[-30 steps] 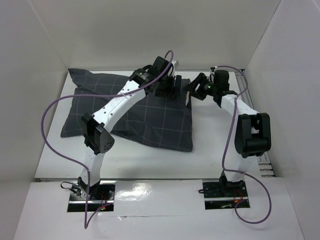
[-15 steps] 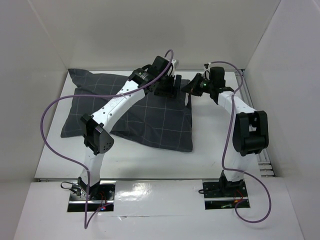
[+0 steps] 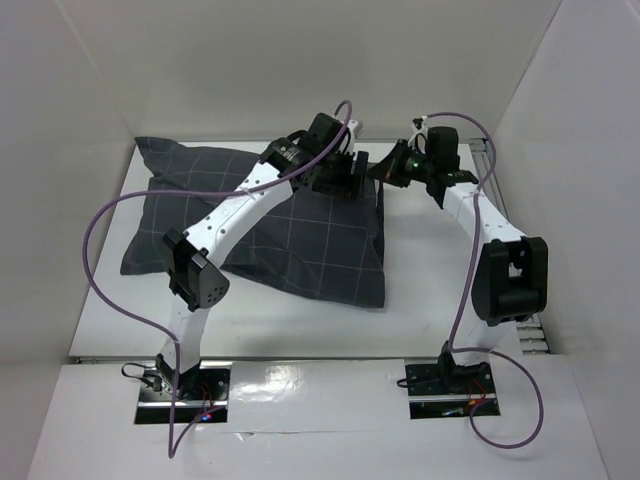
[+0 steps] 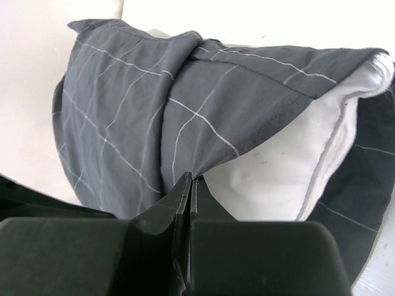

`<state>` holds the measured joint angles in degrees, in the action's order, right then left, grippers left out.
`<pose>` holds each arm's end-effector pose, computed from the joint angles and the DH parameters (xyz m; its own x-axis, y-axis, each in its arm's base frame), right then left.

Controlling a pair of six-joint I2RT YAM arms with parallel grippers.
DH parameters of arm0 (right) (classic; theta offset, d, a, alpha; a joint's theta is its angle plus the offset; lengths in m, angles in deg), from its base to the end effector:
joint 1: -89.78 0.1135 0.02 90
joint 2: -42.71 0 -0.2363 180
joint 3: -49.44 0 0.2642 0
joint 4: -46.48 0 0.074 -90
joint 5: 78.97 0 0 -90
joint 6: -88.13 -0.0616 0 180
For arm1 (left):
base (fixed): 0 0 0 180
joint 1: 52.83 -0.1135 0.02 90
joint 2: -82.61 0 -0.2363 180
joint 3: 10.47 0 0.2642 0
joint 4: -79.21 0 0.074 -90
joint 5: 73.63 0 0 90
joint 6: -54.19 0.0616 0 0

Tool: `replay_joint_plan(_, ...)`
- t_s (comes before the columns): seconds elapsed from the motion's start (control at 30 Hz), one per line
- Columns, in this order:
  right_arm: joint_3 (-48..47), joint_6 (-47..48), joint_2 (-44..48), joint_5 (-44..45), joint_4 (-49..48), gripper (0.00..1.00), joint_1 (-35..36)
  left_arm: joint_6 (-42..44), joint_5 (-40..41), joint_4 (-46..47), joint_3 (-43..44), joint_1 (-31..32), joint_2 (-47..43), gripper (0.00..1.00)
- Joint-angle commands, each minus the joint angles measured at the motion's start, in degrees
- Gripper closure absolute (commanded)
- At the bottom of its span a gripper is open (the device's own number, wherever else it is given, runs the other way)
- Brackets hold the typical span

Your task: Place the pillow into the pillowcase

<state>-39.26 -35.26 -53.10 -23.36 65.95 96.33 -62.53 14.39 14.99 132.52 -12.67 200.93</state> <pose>0.4110 0.0822 0.2600 -0.6991 0.3769 -0.6076 -0.2530 0.6645 0.7032 0.3630 -0.3091 0.3455 -0.7336 0.0311 -0.6788 0.3751 0.8515 -0.3663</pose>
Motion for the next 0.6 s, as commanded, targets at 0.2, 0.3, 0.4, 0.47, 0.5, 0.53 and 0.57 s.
replay_joint_plan(0.2, 0.5, -7.6, 9.1, -8.7, -6.7, 1.00, 0.0, 1.6, 2.9, 2.0, 3.5, 3.8, 1.7, 0.14)
replay_joint_plan(0.3, 1.6, -9.2, 10.9, -9.8, -6.7, 1.00, -0.6, 1.6, 6.7, 2.5, 3.5, 4.9, 1.7, 0.13)
replay_joint_plan(0.4, 2.1, -9.2, 12.4, -9.8, -6.0, 1.00, -0.6, 1.6, 9.8, 4.1, 2.1, 5.6, 1.7, 0.12)
replay_joint_plan(0.47, 2.9, -9.2, 13.0, -9.8, -5.5, 1.00, -0.6, 1.6, 10.9, 5.9, 1.3, 6.2, 1.2, 0.12)
replay_joint_plan(0.5, 2.9, -9.2, 13.5, -9.8, -5.5, 1.00, -0.6, 0.8, 11.7, 5.9, 1.3, 6.2, 1.2, 0.12)
replay_joint_plan(0.53, 3.4, -9.2, 13.5, -9.8, -5.5, 1.00, -0.6, 0.8, 13.6, 5.9, 1.3, 6.2, 1.2, 0.12)
replay_joint_plan(0.57, 3.4, -9.2, 13.5, -9.8, -5.5, 1.00, -0.6, 0.1, 13.7, 5.9, 1.3, 6.2, 1.2, 0.15)
